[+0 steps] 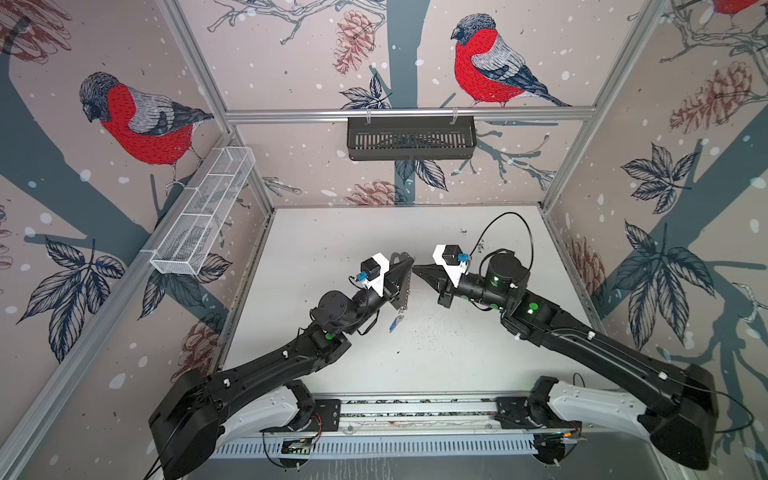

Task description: Put the keys on the keyring

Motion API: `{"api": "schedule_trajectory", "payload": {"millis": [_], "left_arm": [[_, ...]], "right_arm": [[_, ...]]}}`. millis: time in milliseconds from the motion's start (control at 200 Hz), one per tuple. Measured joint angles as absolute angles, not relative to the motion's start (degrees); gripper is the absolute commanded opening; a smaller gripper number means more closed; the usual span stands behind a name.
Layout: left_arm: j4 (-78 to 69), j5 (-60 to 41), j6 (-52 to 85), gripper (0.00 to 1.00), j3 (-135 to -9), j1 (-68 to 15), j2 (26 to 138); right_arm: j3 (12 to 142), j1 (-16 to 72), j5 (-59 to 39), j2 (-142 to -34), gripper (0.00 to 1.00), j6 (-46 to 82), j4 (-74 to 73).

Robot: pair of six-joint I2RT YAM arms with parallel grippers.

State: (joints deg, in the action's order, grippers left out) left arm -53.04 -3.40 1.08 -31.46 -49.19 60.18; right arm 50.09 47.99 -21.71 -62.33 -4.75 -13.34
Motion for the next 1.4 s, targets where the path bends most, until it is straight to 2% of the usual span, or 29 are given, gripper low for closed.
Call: {"api": "schedule_trajectory", "payload": {"millis": [225, 550, 750, 981, 1256, 1401], "left_arm": [[-58.1, -4.4, 1.6, 0.00, -28.9, -49.2, 60.5], [-62.9, -7.9, 1.5, 0.00, -27.1, -49.2, 60.9], [-65.3, -9.8, 1.5, 0.00, -27.2, -49.2, 61.6], [-66.0, -14.0, 1.9, 0.00, -28.1, -46.9, 61.8], [-66.5, -23.2, 4.5, 0.00, -30.0, -43.3, 62.0], [-66.4, -26.6, 4.9, 0.00, -31.0, -43.1, 62.3]], "right_arm": [[51.3, 48.3, -22.4, -62.4, 0.01, -6.9, -10.7], [53.0, 48.6, -24.1, -60.8, 0.29, -9.3, -5.7], [53.5, 48.0, -23.3, -58.4, 0.38, -10.5, -3.5], [53.9, 45.6, -21.6, -52.9, 0.38, -10.9, -2.0], [56.0, 42.6, -22.9, -53.3, 0.25, -11.7, -1.5], [56.3, 42.4, -25.2, -55.4, 0.22, -12.0, -0.6]]}}
